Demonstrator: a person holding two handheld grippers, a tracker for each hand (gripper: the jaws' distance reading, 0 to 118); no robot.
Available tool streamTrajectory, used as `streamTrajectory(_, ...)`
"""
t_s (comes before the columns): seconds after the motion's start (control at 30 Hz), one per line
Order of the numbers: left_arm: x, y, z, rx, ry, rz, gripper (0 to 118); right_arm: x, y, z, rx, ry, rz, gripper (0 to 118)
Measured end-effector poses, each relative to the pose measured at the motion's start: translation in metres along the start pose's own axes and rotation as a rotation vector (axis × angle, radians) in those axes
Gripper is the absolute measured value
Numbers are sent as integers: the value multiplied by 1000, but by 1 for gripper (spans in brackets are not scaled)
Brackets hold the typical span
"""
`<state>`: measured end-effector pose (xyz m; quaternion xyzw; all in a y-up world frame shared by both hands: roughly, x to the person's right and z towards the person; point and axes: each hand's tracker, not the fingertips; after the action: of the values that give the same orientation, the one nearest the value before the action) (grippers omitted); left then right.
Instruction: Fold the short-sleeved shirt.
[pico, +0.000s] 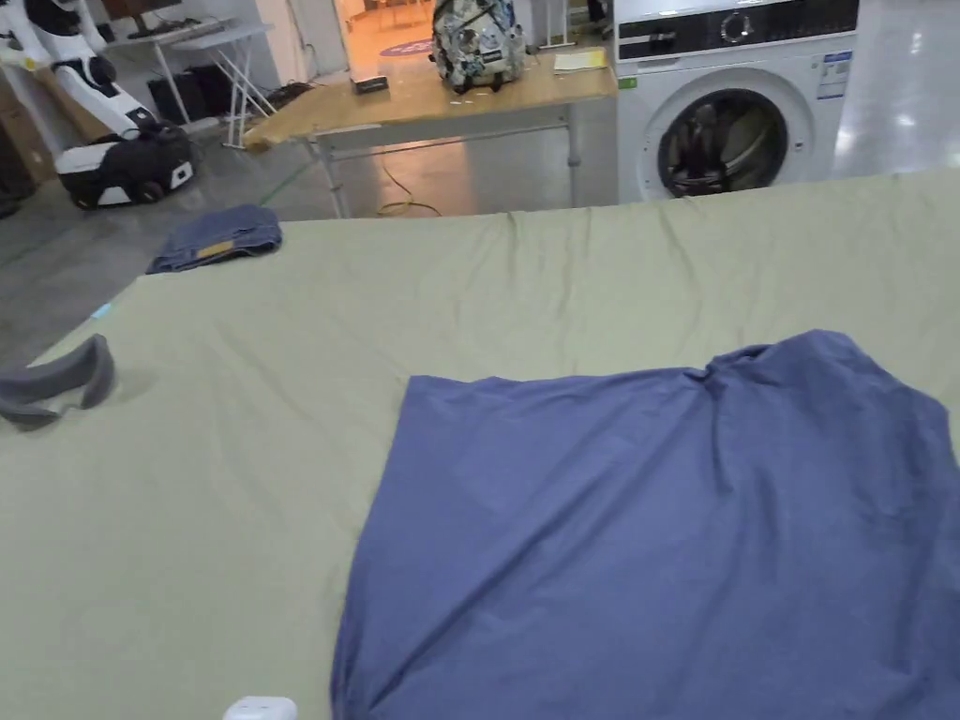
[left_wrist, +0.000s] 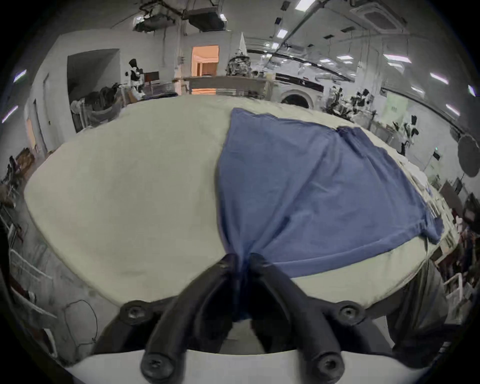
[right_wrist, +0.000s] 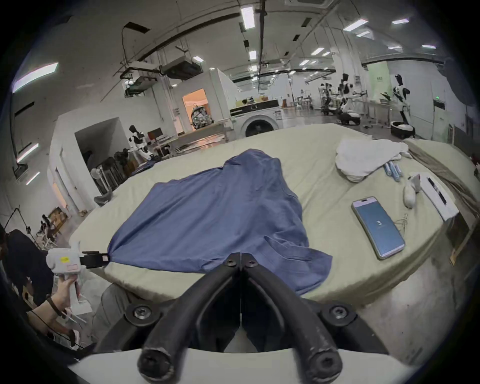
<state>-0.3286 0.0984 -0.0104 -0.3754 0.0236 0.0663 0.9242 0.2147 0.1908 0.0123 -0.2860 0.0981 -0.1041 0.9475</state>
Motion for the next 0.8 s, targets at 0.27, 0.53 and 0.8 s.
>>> streamTrajectory(0.27,17,-2,1,-25,20,2,2,42,-18,-14,-3,-62,-114,75)
streamTrajectory(0.53,27,4,9,-37,19,3,2,57,-38,-70,-130,-126,-153,55)
streamTrajectory(0.8,24,8,11,-41,26,17,2,32,-41,-84,-198,-113,-3,6)
